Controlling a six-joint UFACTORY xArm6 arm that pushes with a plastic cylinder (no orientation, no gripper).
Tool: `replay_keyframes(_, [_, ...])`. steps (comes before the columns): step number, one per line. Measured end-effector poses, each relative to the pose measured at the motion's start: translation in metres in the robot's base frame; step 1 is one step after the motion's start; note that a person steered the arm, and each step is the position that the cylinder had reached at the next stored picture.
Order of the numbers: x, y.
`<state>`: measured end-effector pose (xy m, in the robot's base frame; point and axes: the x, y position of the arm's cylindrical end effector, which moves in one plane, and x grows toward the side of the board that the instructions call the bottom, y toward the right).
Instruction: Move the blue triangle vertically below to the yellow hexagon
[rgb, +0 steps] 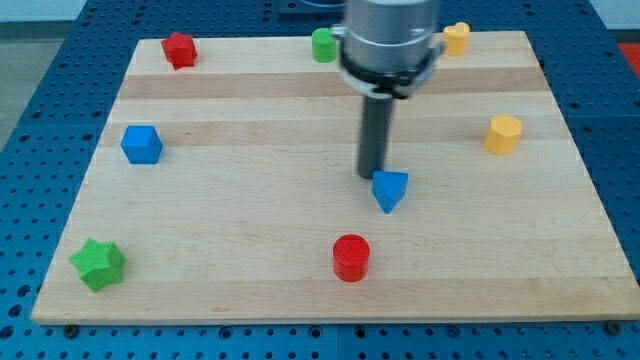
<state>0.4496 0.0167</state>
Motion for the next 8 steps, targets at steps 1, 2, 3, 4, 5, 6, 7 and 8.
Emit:
replay_keyframes(1, [0.001,-0.045])
replay_keyframes(2, [0.016,-0.037])
replay_keyframes(3, [0.023,-0.004])
replay_keyframes(4, [0.023,0.034])
replay_keyframes(5, [0.028,0.072])
replay_keyframes(6, [0.035,0.099])
replay_keyframes(7, [0.042,0.109])
replay_keyframes(8, [0.066,0.123])
